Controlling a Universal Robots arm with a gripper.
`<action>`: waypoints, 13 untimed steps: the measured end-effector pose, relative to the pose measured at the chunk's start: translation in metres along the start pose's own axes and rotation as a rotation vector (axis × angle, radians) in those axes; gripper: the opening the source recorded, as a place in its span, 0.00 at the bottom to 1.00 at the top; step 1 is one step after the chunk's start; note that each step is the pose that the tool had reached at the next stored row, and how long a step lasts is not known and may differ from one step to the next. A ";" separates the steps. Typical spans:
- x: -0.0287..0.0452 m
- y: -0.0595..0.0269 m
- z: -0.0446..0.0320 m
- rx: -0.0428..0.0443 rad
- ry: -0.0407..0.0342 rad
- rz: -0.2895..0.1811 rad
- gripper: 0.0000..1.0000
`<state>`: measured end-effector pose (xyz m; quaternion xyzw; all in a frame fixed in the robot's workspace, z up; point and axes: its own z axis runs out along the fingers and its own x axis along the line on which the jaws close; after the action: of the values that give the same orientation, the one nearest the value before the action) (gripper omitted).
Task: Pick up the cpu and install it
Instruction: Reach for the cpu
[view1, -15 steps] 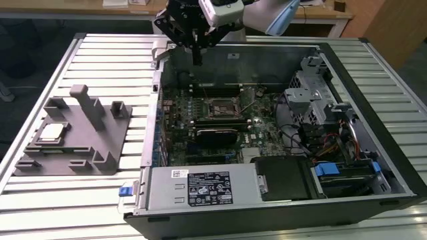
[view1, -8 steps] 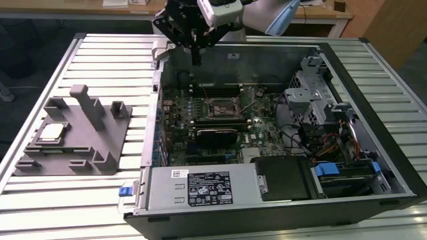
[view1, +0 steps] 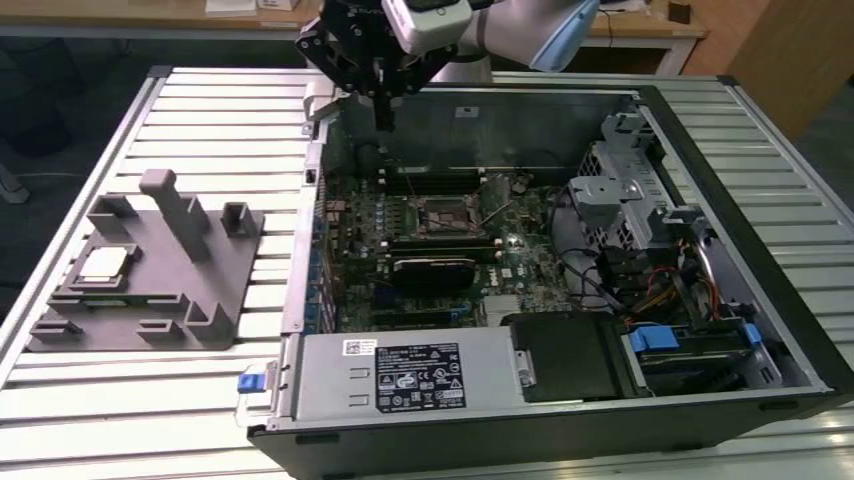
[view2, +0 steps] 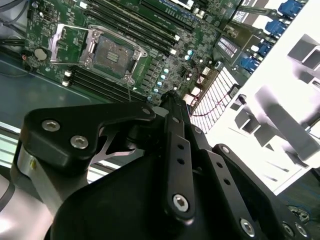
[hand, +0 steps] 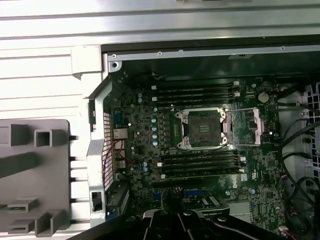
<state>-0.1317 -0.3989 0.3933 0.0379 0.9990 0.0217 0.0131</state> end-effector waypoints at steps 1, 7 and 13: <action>0.0010 -0.0001 0.0000 0.0000 0.0000 0.000 0.11; 0.0074 -0.0006 -0.0002 0.0000 0.0000 0.000 0.11; 0.0141 -0.0011 -0.0004 0.0000 -0.0001 0.000 0.11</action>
<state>-0.1458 -0.3990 0.3933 0.0378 0.9990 0.0217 0.0131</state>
